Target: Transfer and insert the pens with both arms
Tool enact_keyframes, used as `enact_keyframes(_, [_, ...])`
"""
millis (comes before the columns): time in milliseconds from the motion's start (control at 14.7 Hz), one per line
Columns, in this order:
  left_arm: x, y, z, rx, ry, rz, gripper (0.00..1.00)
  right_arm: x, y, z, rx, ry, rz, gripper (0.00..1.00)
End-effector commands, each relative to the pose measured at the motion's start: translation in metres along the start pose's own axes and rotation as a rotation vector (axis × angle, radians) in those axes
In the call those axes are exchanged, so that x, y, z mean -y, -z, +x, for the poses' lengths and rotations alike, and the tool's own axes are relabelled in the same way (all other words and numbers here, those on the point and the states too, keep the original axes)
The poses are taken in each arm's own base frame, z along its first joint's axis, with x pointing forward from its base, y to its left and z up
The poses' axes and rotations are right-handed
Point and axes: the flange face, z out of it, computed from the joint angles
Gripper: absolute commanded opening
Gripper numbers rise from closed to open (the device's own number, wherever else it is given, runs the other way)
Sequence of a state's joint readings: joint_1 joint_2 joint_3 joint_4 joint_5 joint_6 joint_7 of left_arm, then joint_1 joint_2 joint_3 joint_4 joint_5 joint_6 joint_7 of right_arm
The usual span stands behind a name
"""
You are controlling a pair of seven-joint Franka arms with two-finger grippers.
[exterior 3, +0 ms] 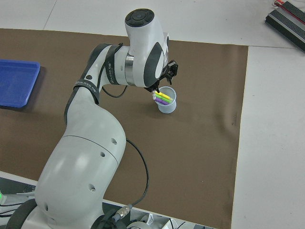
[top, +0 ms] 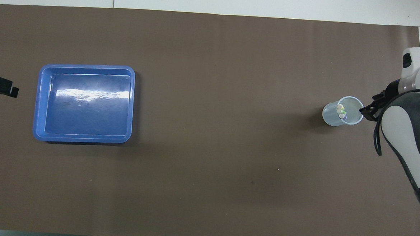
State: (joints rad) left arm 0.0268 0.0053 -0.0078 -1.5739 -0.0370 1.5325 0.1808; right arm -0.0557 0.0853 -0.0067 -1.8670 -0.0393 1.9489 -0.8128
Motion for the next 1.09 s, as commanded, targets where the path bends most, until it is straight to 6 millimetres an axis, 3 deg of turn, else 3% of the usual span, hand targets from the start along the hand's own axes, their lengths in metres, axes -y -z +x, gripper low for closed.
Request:
enact_keyframes(0, [-0.006,-0.003,0.0,0.003,0.04,0.021,1.0,-0.002,0.03,0.002,-0.007,-0.021,-0.004,1.0])
enact_keyframes(204, [-0.014,-0.005,0.004,-0.019,0.126,0.025,1.0,0.005,0.071,0.006,-0.008,-0.102,-0.006,1.0])
enact_keyframes(409, [-0.014,-0.01,0.0,-0.008,0.123,0.024,1.0,0.024,0.152,0.013,-0.016,-0.216,-0.011,1.0])
enact_keyframes(477, [-0.015,-0.013,-0.003,-0.003,0.12,0.025,1.0,0.029,0.167,0.011,0.001,-0.26,0.002,1.0])
enact_keyframes(681, [-0.019,-0.017,-0.003,-0.023,0.108,0.03,1.0,0.051,0.181,0.011,0.052,-0.341,0.034,1.0])
enact_keyframes(817, [-0.018,-0.016,-0.003,-0.026,0.109,0.031,1.0,0.062,0.197,0.0,0.064,-0.342,0.025,1.0])
enact_keyframes(1022, [-0.021,-0.017,-0.002,-0.029,0.112,0.031,1.0,0.063,0.199,-0.004,0.061,-0.378,0.041,1.0])
